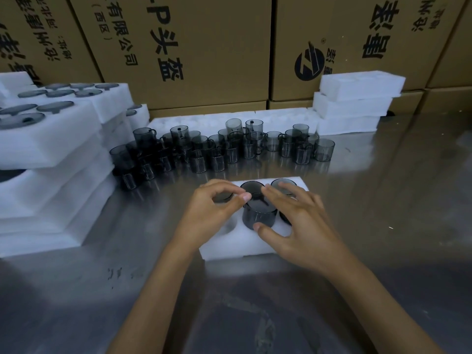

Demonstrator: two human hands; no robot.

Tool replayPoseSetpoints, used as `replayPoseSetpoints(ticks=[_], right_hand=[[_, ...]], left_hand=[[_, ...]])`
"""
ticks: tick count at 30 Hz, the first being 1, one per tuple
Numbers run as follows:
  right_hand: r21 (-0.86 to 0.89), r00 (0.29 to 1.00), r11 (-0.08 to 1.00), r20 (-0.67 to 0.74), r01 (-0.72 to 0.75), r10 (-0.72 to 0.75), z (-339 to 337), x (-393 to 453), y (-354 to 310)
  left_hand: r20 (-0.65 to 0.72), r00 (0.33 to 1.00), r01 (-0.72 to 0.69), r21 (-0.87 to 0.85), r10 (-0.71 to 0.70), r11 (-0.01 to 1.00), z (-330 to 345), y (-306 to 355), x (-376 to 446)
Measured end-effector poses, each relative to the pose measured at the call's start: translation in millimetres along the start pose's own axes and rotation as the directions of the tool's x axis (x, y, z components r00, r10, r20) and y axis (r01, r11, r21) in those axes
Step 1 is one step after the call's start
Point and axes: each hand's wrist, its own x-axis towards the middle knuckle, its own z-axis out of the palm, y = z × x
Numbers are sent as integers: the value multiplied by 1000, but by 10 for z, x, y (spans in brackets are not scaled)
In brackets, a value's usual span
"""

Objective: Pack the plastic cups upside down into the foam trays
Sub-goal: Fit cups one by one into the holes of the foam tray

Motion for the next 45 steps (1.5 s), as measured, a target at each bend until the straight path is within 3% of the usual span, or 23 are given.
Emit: replayPoseSetpoints(ticks=[4, 10, 17, 20, 23, 26, 29, 32, 35, 37, 40, 45], right_hand=[[-156, 997, 985, 37, 78, -73, -9, -15, -28], [-250, 992, 962, 89, 105, -85, 43, -45, -58], [-246, 995, 966, 77, 84, -67, 46, -51, -98], [-176, 1000, 984, -14, 22, -25, 54, 2, -116], [-114, 980, 992, -198, -52, 28, 50, 85, -31], [-10, 899, 991, -423, -133, 116, 17, 138, 194], [315, 787, 938, -537, -145, 302, 4, 182, 424], [582, 723, 805, -505, -117, 471, 8, 209, 547], [700, 684, 699, -438, -149, 584, 30, 215, 650], [740, 653, 648, -402, -182, 642, 50, 229, 708], [784, 616, 595, -383, -178, 688, 81, 277, 753], [790, 619, 584, -367, -187, 694, 100, 287, 746]], left_hand=[[38, 999, 17, 199, -25, 980, -43, -43, 17], [137, 971, 165, 216, -197, 962, -69, -144, 23], [157, 967, 159, 245, -201, 956, -61, -138, 24], [80, 988, 114, 170, -129, 979, -79, -173, 68], [-176, 969, 178, 24, -171, 984, -177, -256, 303], [-243, 948, 245, 151, -205, 958, -272, -401, 696], [-179, 974, 209, 448, -142, 869, -273, -509, 1127], [-42, 992, 108, 761, -118, 640, -234, -601, 1452], [73, 981, 36, 842, -180, 538, -196, -727, 1602], [85, 985, 12, 838, -152, 545, -159, -796, 1627], [60, 997, -22, 772, -38, 635, -119, -823, 1604], [83, 995, -14, 633, -50, 774, -208, -650, 1438]])
